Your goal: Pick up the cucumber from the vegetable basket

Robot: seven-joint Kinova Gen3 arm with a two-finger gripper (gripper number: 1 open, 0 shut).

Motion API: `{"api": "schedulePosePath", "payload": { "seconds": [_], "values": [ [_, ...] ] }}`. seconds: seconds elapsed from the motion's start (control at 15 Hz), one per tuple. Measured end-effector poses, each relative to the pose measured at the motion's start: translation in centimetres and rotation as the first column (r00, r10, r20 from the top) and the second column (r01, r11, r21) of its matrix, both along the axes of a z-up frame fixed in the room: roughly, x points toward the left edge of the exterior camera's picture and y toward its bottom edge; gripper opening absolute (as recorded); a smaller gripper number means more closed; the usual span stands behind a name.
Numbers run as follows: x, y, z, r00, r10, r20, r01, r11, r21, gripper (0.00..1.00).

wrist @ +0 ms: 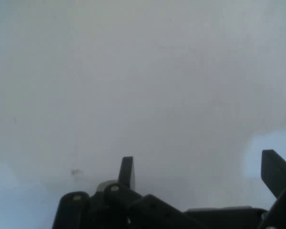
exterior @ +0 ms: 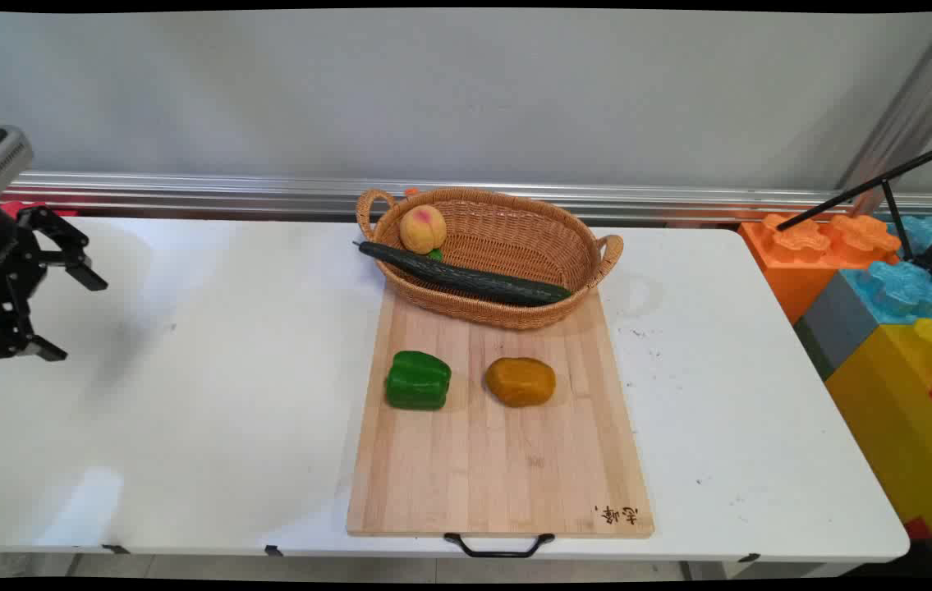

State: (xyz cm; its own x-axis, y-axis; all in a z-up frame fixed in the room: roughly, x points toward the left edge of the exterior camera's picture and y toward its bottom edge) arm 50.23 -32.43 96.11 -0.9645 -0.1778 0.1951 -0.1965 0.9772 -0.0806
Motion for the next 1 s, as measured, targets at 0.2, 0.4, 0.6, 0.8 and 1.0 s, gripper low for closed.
{"api": "schedulePosePath", "payload": {
  "seconds": [0.2, 0.4, 0.6, 0.8, 1.0],
  "values": [
    [-1.0, -0.8, -0.3, 0.999, 0.009, -0.036, -0.010, 1.000, -0.026, 1.00],
    [-3.1, -2.3, -0.2, 0.997, 0.019, -0.071, -0.024, 0.997, -0.074, 1.00],
    [-7.3, -5.2, 0.3, 0.994, 0.024, -0.106, -0.038, 0.990, -0.133, 1.00],
    [-11.8, -8.2, 0.5, 0.991, 0.022, -0.134, -0.044, 0.986, -0.161, 1.00],
    [-16.8, -11.8, 0.3, 0.989, 0.021, -0.149, -0.047, 0.983, -0.175, 1.00]
  ]
}}
